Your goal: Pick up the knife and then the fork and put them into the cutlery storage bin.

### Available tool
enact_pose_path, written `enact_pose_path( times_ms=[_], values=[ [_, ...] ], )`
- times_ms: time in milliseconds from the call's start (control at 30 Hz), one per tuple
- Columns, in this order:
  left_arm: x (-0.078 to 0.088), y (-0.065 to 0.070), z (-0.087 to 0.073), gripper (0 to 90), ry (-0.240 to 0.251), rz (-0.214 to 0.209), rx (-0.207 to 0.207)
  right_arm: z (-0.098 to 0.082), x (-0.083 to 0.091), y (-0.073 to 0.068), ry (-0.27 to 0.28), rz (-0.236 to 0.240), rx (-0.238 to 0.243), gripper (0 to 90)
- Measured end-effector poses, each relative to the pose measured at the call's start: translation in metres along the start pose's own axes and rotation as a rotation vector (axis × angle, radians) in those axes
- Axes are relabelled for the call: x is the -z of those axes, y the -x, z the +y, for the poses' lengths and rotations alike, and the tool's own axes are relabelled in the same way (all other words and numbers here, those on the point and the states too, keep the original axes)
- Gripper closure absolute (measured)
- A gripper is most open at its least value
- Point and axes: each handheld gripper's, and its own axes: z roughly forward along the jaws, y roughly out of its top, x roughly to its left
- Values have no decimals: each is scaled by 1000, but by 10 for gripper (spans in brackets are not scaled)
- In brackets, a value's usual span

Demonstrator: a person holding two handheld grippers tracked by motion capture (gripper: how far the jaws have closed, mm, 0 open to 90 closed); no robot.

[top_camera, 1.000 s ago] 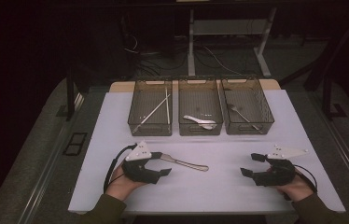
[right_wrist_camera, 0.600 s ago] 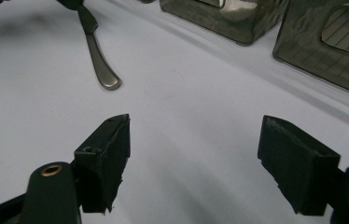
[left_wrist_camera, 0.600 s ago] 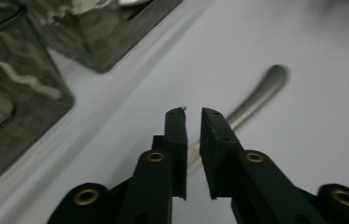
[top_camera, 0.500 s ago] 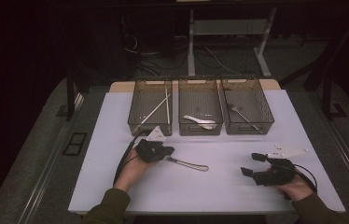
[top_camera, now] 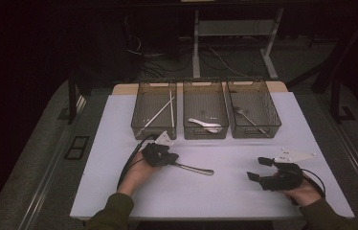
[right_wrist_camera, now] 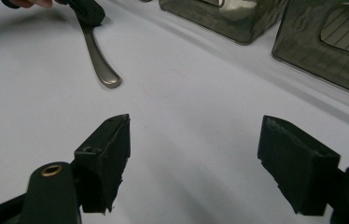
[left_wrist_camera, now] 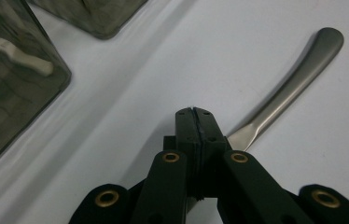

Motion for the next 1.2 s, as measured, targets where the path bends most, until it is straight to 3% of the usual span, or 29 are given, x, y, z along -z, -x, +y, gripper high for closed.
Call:
enact_pose_path(
  times_ms=[100, 167, 200, 233, 267, 400, 467, 600, 633, 867, 1033, 1100, 1200],
  values=[
    [1, 1, 0, 896, -7, -7, -17, 0, 0, 0, 0, 0, -1, 254],
    [2, 3, 0, 896, -18, -17, -4, 0, 0, 0, -2, -1, -1, 254],
    [2, 3, 0, 896, -25, -17, -21, 0, 0, 0, -2, 0, -2, 254],
    [3, 6, 0, 896, -28, -17, -7, 0, 0, 0, -1, 0, -2, 254],
    [4, 6, 0, 896, -36, -19, -25, 0, 0, 0, 0, 0, -1, 254],
    [8, 12, -4, 896, -54, -38, -17, 0, 1, 0, 2, -1, -2, 254],
    [10, 12, -5, 895, -61, -47, -42, 0, 1, 0, 3, 1, -1, 255],
    [11, 11, -7, 893, -42, -58, -36, 0, 0, 0, 3, 1, 1, 254],
    [11, 13, -8, 872, -31, -56, -7, 0, 0, 0, 3, 1, 0, 254],
    [16, 23, 0, 703, 83, -89, -12, 0, 0, 0, 1, 1, 1, 254],
    [3, 30, 2, 677, 65, -85, -35, 0, 0, 0, 0, 1, 2, 254],
    [-2, 31, 2, 680, 39, -72, -60, 0, 0, 0, 1, 2, 2, 254],
    [-6, 32, 0, 718, 29, -64, -61, 0, 0, 0, 2, 2, 0, 254]
  ],
)
